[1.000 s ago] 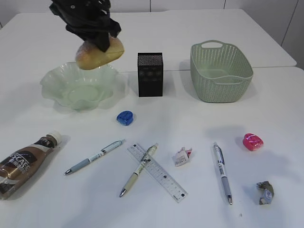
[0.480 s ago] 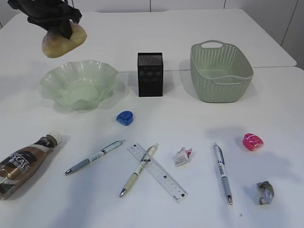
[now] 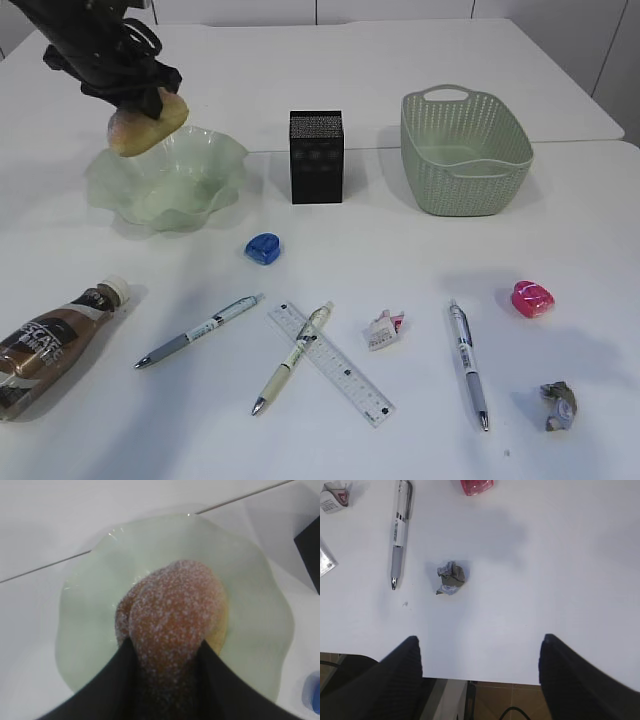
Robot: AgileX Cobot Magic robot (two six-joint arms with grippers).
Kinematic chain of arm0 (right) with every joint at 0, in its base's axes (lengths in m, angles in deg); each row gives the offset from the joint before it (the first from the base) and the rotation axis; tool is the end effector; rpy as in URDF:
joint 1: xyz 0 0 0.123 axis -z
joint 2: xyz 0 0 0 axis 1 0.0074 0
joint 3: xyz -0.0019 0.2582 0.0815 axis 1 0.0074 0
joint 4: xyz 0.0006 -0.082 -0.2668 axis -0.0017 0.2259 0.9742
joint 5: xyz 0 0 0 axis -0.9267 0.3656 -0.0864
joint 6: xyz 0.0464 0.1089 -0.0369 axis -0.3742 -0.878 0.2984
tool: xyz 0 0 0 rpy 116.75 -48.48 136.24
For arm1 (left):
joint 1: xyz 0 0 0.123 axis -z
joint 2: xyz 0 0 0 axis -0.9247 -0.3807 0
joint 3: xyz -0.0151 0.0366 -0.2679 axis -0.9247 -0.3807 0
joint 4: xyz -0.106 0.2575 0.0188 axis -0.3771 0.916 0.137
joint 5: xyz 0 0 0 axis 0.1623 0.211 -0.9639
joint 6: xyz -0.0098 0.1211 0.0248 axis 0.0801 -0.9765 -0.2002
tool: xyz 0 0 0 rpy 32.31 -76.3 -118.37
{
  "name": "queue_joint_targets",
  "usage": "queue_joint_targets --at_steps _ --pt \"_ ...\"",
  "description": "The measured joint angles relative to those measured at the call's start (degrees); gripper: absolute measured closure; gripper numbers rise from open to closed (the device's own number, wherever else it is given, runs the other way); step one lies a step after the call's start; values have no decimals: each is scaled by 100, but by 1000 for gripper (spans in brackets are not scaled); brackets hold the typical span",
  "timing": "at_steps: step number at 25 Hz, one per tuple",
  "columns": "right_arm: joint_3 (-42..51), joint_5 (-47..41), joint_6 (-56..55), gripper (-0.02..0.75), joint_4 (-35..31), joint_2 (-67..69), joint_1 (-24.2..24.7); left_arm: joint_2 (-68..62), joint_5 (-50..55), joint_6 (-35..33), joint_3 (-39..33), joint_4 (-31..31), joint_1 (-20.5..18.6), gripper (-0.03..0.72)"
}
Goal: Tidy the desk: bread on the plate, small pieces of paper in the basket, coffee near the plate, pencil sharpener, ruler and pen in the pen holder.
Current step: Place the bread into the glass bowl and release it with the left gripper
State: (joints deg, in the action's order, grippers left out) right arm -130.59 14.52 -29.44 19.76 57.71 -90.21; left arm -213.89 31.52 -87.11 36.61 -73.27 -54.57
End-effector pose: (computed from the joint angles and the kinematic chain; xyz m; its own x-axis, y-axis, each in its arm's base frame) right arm 0.2437 0.0082 0.2654 -0.9599 -0.0590 -0.2742 -0.0697 0.9971 0.0297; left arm 0.5207 -0.1149 0.2169 -0.7841 0.2215 -0.5798 0.2306 0.9712 0.0592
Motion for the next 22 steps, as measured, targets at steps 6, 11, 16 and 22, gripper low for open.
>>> queue_joint_targets --at_steps 6,11,16,22 --pt "0 -9 -132 172 -10 0 0 -412 -487 0 0 -239 0 477" --pt "0 -23 -159 172 -20 0 0 -650 -753 0 0 -259 0 477" --pt "0 -23 -168 172 -52 0 0 -849 -884 0 0 -259 0 477" --pt "0 -23 -171 172 -86 0 0 -996 -940 0 0 -412 -69 418"
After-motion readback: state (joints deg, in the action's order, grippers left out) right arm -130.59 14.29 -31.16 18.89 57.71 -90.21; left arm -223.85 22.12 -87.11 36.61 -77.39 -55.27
